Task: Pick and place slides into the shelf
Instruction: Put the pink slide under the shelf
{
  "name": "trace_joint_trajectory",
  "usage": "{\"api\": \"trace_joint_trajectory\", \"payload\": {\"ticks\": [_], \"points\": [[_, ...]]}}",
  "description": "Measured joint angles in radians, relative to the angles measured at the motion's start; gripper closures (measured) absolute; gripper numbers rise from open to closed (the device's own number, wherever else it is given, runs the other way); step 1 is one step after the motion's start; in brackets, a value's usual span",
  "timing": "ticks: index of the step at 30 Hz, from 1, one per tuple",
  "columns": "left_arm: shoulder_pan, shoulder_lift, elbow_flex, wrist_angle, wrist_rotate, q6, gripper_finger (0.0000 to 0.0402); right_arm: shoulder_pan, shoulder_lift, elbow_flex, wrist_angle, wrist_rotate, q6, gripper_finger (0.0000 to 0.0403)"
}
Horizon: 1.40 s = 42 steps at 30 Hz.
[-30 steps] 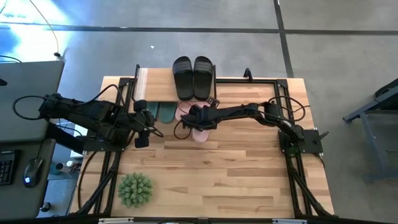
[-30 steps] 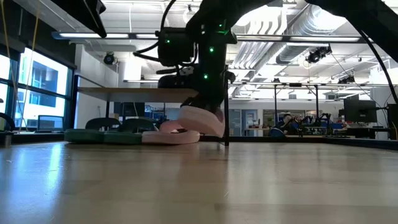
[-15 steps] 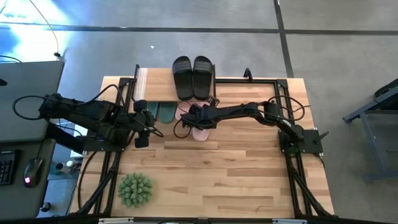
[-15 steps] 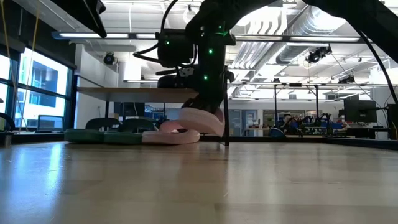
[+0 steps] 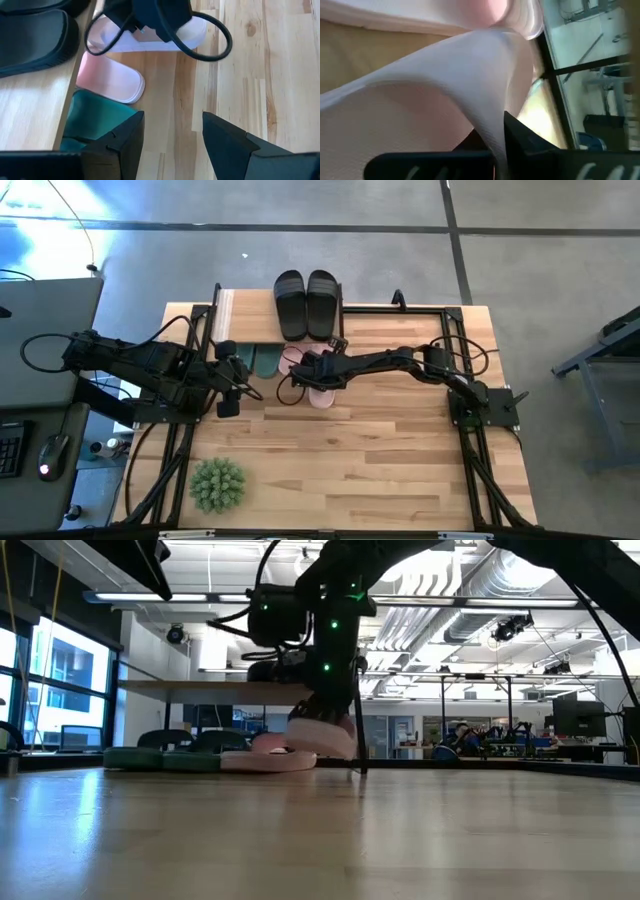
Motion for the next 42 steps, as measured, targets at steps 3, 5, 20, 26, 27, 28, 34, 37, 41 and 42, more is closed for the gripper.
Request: {"api": "trace_joint_trajectory", "payload": {"ticks": [3, 5, 20, 26, 27, 28, 34, 37, 41, 42], "points": [[0.000, 0.000, 0.000, 0.001, 0.000, 0.000, 0.0218, 0.001, 0.019, -0.001, -0.011, -0.075, 0.024, 0.0403], [0.000, 0.000, 0.000, 0.001, 0.000, 0.000, 0.0218, -0.002, 0.012, -0.001, -0.029, -0.114, 0.026, 0.0403], [0.000, 0.000, 0.000, -0.001, 0.003, 0.000, 0.0218, 0.003, 0.009, 0.002, -0.026, -0.103, 0.049, 0.0309], [0.000, 0.000, 0.000, -0.003, 0.003, 0.000, 0.0218, 0.020, 0.008, 0.008, -0.038, -0.092, 0.027, 0.0279], [0.000, 0.000, 0.000, -0.003, 0.003, 0.000, 0.0218, 0.023, 0.008, 0.015, -0.044, -0.092, 0.027, 0.0276], [0.000, 0.000, 0.000, -0.003, 0.003, 0.000, 0.0218, 0.027, 0.007, 0.021, -0.049, -0.092, 0.027, 0.0274], [0.000, 0.000, 0.000, -0.004, 0.003, -0.001, 0.0218, 0.049, 0.006, 0.082, -0.091, -0.089, 0.027, 0.0272], [0.000, 0.000, 0.000, -0.004, 0.003, -0.002, 0.0218, 0.060, 0.006, 0.111, -0.113, -0.105, 0.027, 0.0272], [0.000, 0.000, 0.000, -0.004, 0.003, -0.002, 0.0218, 0.082, 0.005, 0.147, -0.176, -0.097, 0.043, 0.0272], [0.000, 0.000, 0.000, -0.004, 0.003, -0.002, 0.0218, 0.086, 0.005, 0.157, -0.194, -0.091, 0.048, 0.0272]]}}
